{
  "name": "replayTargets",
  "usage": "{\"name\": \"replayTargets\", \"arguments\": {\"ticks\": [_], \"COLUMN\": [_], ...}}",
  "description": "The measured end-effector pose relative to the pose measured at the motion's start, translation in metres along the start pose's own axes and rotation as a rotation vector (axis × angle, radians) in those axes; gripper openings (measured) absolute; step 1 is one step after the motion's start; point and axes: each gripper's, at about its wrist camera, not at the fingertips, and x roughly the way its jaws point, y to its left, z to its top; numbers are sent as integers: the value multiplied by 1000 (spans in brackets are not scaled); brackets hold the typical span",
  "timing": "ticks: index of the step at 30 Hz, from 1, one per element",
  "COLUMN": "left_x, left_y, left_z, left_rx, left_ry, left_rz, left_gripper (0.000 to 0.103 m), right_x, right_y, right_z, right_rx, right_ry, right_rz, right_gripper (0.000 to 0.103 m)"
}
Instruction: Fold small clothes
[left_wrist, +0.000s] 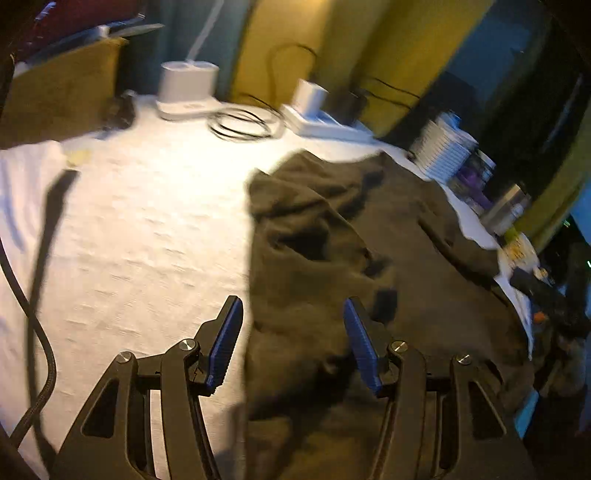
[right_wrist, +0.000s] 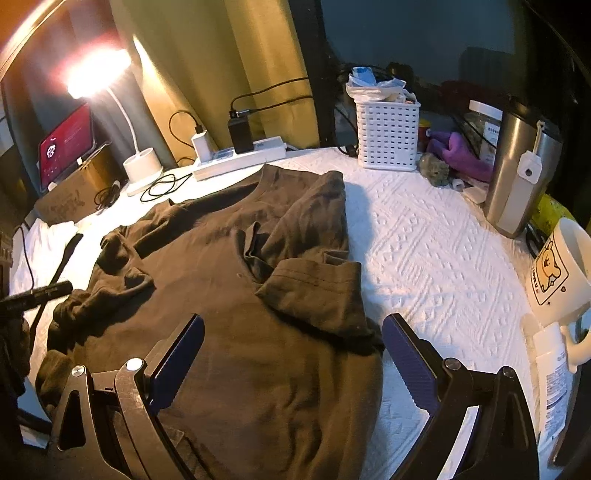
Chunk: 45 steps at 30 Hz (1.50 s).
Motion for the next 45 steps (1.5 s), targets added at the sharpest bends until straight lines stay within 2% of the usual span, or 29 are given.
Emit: {"name": "replayTargets", "arguments": {"ticks": [3,10,17,25,31,33,38,45], "left_x": [10,7,23,-14,-34,-37,-40,-39], "left_y": [-7,-33,-56,-77,-98,-104,-119,-125], "left_z": [-8,-16,-31,-37,-63,-74,-104,-133], "left_rx": [3,70,115,200,272,287,335,404], "left_ry": [39,42,135,49,7,3,22,32], "left_rz": [-26,-129,-195,-165,-157,-152,-168,-87], "left_gripper": [57,57,57,57,59,67,67,67], "right_x": [-4,-13,-27,-55,-74,-78,-88,-105], "right_y": [-1,-8,-11,-8,11,20,37,38], "right_z": [0,-10,-22,-44,-66,-76,-98,-130], "right_rx": [6,33,50,45,14,-6,-41,-44], "right_ry": [-5,-1,-14,-43,-48,-44,-28,-7], "right_rz": [-10,-37,-53,-76,-80,-83,-93,-142], "right_gripper": [98,98,98,98,98,98,98,98]}}
